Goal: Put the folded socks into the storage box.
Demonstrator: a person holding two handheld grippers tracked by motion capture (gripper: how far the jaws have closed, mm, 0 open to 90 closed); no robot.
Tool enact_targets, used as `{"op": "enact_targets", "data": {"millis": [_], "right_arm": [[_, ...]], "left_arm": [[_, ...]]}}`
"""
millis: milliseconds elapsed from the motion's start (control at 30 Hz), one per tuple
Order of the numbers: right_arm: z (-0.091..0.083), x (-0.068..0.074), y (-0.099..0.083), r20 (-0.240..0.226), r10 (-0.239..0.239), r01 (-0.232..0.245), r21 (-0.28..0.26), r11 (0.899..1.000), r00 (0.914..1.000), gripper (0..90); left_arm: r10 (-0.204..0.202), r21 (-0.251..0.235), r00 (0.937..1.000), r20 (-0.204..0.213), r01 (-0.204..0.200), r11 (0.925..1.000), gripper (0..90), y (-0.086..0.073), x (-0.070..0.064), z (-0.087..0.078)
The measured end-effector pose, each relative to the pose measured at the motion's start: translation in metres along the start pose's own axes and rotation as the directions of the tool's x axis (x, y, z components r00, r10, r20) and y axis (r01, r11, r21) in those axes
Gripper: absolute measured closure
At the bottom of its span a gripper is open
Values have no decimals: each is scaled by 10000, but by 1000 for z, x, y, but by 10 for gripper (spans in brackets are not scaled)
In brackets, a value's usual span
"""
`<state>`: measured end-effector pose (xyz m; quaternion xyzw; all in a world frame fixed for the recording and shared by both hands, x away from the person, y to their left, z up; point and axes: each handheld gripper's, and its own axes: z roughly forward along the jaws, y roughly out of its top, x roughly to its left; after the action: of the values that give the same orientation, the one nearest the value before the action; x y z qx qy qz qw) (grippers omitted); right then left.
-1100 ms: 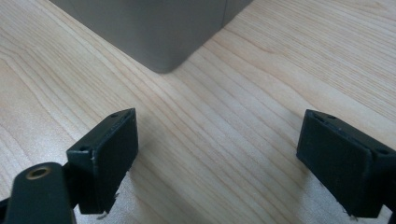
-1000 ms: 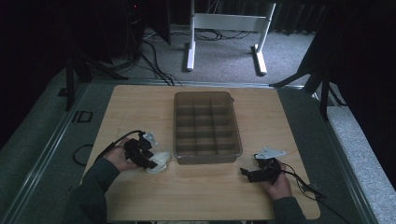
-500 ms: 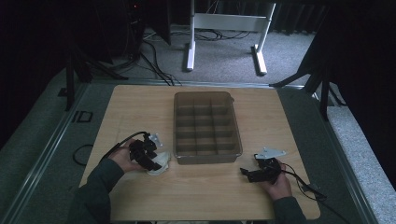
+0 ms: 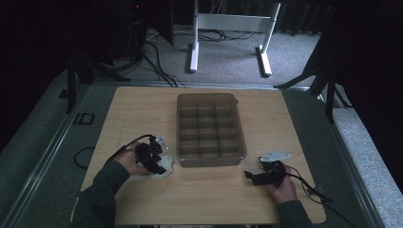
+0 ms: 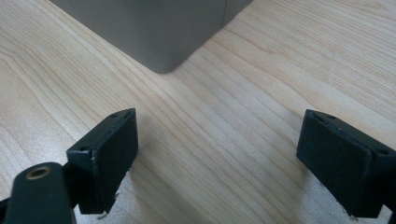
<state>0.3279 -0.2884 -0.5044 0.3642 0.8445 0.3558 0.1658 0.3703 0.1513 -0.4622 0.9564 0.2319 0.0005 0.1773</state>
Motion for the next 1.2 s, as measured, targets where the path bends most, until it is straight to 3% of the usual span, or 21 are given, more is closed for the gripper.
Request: {"op": "enact_targets", "data": {"millis": [133, 367, 567, 833, 1200], "right_arm": [[0, 0, 0, 0, -2, 2, 3, 10000, 10000, 123], [0, 0, 0, 0, -4, 4, 2, 10000, 10000, 123], [0, 0, 0, -1, -4, 4, 2, 10000, 10000, 123], [0, 0, 0, 0, -6, 6, 5, 10000, 10000, 123], [0, 0, 0, 0, -3, 3, -1, 10000, 10000, 123]], "left_arm": [[-25, 116, 10000, -47, 25, 9999, 429, 2, -1, 2], [280, 740, 9988, -401, -250, 9969, 435, 9, -5, 5], [154, 772, 9990, -408, -122, 9969, 503, 9, -5, 4], [236, 782, 9994, -253, -215, 9967, 696, 9, -6, 3], [312, 370, 9993, -221, -304, 9989, 747, 3, -4, -2]]}}
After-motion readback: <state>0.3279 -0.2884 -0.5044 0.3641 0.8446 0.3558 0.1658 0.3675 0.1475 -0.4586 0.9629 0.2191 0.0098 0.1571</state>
